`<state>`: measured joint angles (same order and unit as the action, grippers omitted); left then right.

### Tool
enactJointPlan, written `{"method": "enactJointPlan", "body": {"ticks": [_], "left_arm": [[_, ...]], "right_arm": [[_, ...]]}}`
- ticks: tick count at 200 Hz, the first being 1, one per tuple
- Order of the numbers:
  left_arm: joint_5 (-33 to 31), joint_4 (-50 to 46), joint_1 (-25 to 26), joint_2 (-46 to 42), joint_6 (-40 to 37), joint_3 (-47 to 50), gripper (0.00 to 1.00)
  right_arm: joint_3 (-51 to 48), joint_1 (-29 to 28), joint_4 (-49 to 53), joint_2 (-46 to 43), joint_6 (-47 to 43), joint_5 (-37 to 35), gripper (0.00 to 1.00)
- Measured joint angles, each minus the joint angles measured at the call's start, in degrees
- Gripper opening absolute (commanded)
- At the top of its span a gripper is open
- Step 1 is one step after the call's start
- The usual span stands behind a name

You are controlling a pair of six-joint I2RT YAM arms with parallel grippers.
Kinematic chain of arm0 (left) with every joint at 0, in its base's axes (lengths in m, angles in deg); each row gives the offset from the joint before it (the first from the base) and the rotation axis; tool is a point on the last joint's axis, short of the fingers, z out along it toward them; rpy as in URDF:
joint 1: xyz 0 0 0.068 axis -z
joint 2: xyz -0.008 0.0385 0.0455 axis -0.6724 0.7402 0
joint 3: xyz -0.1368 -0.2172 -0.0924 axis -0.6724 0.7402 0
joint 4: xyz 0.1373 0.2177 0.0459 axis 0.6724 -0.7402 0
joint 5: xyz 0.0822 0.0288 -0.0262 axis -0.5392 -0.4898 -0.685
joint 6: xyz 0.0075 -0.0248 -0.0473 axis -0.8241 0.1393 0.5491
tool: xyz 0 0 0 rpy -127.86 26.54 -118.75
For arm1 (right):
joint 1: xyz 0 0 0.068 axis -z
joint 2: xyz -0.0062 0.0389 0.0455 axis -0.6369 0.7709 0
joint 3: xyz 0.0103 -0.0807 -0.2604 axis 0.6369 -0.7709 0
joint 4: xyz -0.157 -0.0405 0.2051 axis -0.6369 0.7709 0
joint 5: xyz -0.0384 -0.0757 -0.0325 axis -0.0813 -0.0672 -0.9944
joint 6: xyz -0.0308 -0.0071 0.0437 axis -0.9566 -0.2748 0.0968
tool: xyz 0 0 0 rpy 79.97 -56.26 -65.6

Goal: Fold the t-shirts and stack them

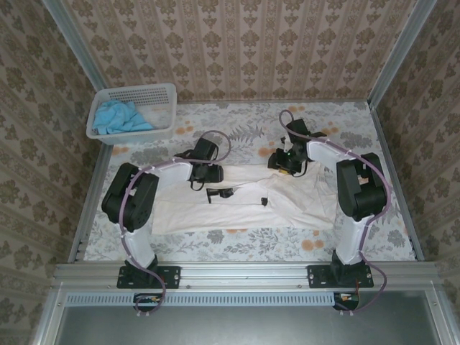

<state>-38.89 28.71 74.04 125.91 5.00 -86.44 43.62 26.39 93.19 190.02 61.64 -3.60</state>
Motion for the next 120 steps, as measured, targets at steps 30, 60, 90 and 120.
{"method": "enactJointPlan", "body": {"ticks": [30, 60, 90, 120], "left_arm": [[0.0, -0.6, 0.0, 0.5, -0.5, -0.8, 0.47], [0.0, -1.6, 0.0, 0.7, -0.7, -1.4, 0.47], [-0.1, -2.0, 0.0, 1.0, -0.9, -1.6, 0.48], [-0.2, -2.4, 0.0, 1.0, -1.0, -1.9, 0.48]], "right_arm": [[1.4, -0.5, 1.7, 2.1, -1.3, 0.0, 0.42], [2.4, -1.2, 3.9, 3.9, -2.5, 0.0, 0.35], [2.6, -1.5, 4.4, 4.0, -3.3, 0.2, 0.23], [2.6, -1.6, 4.8, 4.0, -3.5, 0.3, 0.11]]}}
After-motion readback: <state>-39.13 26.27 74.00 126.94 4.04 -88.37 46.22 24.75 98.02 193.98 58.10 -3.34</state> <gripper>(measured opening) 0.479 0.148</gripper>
